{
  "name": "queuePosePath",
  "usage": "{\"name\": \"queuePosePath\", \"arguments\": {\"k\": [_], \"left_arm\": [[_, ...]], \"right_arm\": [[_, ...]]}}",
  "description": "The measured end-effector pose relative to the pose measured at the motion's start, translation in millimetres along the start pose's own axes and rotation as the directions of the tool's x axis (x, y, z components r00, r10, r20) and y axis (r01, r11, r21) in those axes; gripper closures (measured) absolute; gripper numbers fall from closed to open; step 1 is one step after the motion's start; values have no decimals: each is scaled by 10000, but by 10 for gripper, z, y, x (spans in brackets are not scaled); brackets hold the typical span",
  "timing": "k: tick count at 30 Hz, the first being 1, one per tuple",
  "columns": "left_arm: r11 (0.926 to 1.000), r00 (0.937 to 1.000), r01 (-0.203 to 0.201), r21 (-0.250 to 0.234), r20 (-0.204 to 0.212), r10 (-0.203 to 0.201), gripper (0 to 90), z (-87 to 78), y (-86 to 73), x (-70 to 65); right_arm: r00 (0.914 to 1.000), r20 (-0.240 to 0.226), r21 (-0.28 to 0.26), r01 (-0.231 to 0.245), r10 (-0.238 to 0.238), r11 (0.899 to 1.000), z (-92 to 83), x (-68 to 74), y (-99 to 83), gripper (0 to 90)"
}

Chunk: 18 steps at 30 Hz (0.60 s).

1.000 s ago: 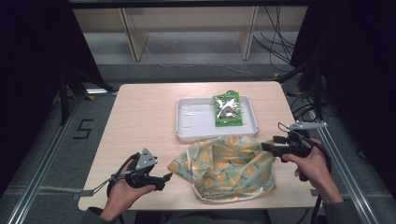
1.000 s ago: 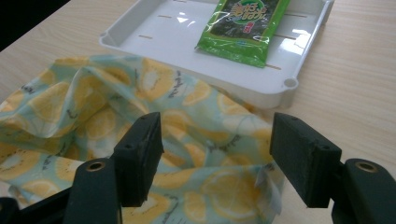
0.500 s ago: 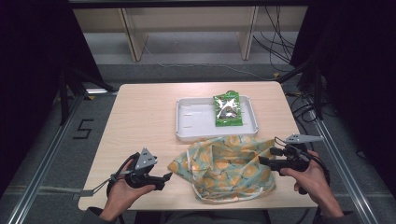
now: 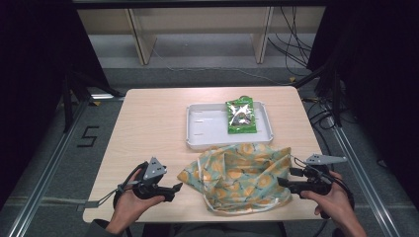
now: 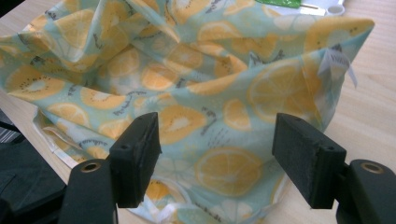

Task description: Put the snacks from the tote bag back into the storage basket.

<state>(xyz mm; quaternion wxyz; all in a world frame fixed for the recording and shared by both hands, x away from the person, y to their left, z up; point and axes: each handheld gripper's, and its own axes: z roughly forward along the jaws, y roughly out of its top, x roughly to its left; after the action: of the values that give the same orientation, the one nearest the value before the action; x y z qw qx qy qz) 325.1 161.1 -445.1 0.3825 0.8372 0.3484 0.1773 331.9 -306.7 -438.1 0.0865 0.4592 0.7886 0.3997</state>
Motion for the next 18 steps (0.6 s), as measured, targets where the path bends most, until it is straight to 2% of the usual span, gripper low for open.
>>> {"name": "queuePosePath", "arguments": {"k": [3, 4, 5, 7, 8, 10, 11, 12, 13, 17, 18], "left_arm": [[10000, 10000, 3, 5, 0, -3, 208, 2, 0, -3], [10000, 10000, -28, -13, 6, 28, 208, 5, -1, -1], [10000, 10000, -43, -7, 7, 43, 208, 4, 0, 0], [9999, 9999, -157, 25, -21, 157, 208, 0, 3, 5], [10000, 10000, 21, 36, -47, -21, 208, 3, -1, -7], [10000, 10000, -47, 54, -71, 47, 208, 2, -1, -8], [10000, 10000, -27, 27, -37, 27, 208, 5, -1, -8], [10000, 9999, -28, 34, -111, 28, 208, 2, 1, -8], [9999, 9999, -100, 44, -56, 101, 208, 0, 3, -2], [9999, 9999, -135, 35, -71, 135, 208, 1, 2, 4], [10000, 9999, -69, 35, -107, 70, 208, 3, 2, -2]], "right_arm": [[9997, -116, 38, -228, 228, 9997, -36, 21, -43, 332], [9999, -82, -55, 120, -120, 9999, -38, -7, -54, 331], [9999, -112, 3, -122, 122, 9999, -47, 16, -73, 330], [9999, -126, 38, -51, 51, 10000, -47, 11, -101, 321], [9996, -52, -83, 293, -293, 9995, -44, -17, -110, 321], [10000, -92, 37, 23, -23, 10000, -43, 9, -132, 321], [9999, -155, 26, 41, -40, 10000, -42, 9, -139, 321], [9995, -144, -3, 272, -272, 9996, -40, -11, -137, 321], [9997, -244, 100, -19, 22, 9999, -45, 21, -148, 320], [9998, -187, 114, 41, -39, 9999, -34, 23, -165, 316], [9998, -125, 87, 183, -182, 9998, -24, 12, -171, 315]]}}
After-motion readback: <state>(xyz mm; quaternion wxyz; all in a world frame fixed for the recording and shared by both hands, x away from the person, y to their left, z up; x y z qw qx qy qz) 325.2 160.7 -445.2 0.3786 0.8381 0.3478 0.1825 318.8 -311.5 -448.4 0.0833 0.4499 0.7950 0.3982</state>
